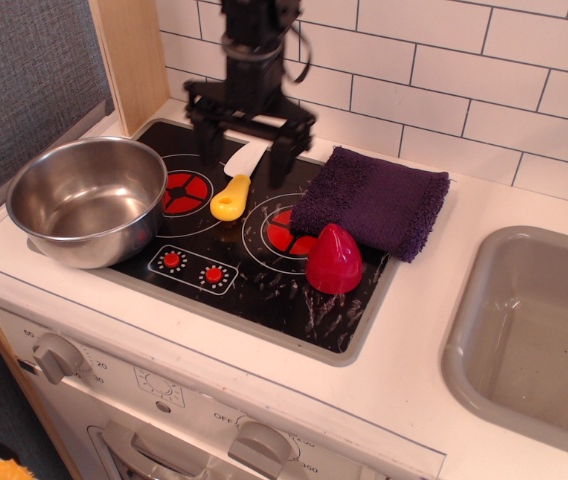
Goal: Place the knife on the napkin
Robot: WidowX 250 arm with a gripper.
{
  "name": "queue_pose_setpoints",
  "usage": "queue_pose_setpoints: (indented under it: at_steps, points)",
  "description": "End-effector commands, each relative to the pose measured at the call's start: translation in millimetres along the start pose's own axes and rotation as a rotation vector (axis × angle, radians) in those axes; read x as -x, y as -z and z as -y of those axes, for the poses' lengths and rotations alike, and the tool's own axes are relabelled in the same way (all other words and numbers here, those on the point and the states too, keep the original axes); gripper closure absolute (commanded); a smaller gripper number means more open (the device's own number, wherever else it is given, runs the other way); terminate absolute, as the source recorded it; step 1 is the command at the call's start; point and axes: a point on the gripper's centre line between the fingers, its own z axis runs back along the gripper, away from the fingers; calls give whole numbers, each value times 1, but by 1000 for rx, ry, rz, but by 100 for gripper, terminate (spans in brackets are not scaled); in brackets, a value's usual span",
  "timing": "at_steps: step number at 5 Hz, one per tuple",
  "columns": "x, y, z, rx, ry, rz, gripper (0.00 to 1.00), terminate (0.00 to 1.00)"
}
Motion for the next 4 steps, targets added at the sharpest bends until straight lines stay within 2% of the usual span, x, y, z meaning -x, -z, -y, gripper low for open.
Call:
queue_pose_setpoints:
  at_steps: [1,2,3,4]
  points:
    - [-1,9,-31,7,-57,2,0,0]
    - [2,18,-32,18,-61,-19,0,0]
    - [9,28,-32,58,-76,-41,0,0]
    - [10,29,-30,75,-70,-44,100,0]
